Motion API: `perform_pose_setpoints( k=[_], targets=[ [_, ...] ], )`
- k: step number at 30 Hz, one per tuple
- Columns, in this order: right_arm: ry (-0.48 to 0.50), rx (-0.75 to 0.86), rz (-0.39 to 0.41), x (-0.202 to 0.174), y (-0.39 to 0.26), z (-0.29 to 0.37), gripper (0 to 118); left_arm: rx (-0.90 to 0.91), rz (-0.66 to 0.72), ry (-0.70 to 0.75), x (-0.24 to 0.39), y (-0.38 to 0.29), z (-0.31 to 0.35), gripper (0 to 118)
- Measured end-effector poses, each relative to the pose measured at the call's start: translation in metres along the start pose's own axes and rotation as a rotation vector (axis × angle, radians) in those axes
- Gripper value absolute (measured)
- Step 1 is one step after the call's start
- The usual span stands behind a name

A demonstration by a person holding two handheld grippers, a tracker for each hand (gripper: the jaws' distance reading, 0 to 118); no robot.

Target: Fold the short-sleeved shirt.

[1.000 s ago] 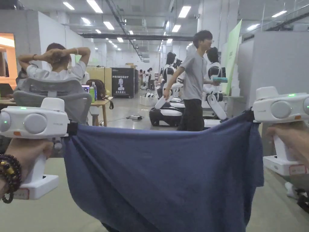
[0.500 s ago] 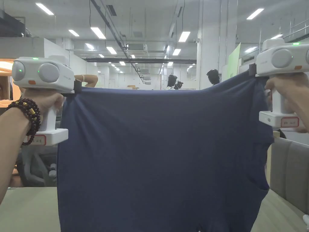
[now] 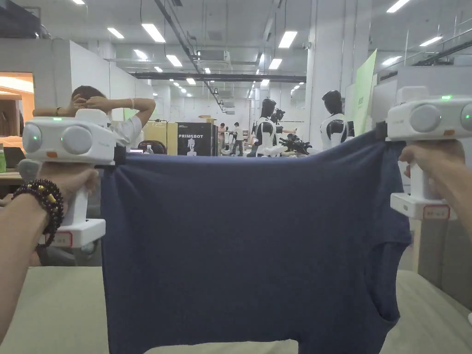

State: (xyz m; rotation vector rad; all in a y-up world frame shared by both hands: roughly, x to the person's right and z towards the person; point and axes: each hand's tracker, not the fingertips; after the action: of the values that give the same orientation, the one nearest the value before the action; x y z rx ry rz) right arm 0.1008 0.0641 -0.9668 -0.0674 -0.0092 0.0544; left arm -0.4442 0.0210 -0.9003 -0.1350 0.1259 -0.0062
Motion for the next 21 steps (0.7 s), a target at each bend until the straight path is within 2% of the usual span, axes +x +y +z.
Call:
perform_pose_setpoints(
  k=[3,6,8,12,19,21],
  targets=[
    [0.007,-0.083,-0.038,-0.003,-0.048,-0.012,1,-0.076,0.026,-0.007,-0.003,-0.044,-0.014,2],
    [0.009,-0.164,-0.028,-0.006,-0.080,-0.016,1,-0.119,0.016,-0.011,0.000,-0.079,-0.015,2],
    [0.016,-0.162,-0.042,-0.002,-0.087,-0.013,1,-0.139,0.013,-0.019,0.001,-0.090,-0.010,2],
    [0.054,-0.127,-0.076,0.007,-0.093,0.027,1,-0.101,0.062,-0.050,-0.005,-0.097,0.027,2],
    [0.123,-0.130,-0.075,0.025,-0.137,0.138,1,-0.115,0.054,-0.100,-0.021,-0.146,0.124,2],
    [0.136,-0.146,-0.047,0.026,-0.162,0.171,1,-0.130,0.070,-0.113,-0.025,-0.173,0.156,2]
  ],
)
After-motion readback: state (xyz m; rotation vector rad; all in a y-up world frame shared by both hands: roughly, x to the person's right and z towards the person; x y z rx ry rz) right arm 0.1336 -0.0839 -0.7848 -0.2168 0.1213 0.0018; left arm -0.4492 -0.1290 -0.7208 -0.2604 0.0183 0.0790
